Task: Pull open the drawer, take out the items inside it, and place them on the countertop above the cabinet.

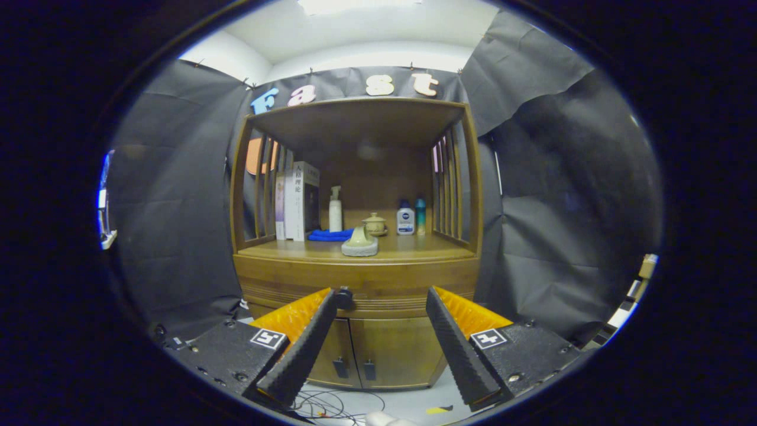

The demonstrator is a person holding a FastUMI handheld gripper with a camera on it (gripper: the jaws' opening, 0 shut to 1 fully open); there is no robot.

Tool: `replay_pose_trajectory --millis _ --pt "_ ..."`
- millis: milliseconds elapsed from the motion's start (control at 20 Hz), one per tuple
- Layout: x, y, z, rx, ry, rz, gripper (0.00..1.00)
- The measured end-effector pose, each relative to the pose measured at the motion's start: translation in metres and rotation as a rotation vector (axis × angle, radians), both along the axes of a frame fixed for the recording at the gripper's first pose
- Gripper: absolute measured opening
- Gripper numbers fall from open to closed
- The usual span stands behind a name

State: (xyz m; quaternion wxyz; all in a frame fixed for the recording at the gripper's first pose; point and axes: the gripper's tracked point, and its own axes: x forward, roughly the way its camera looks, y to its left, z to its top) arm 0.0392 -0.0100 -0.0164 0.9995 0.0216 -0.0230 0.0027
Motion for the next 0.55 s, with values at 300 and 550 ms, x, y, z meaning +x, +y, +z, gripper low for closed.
replay_pose_trajectory --millis 300,550 --pt "-0.024 -0.017 -0.004 0.013 0.001 -0.021 0.99" --pt "-0.027 -0.026 -0.006 0.023 0.003 -0.035 0.99"
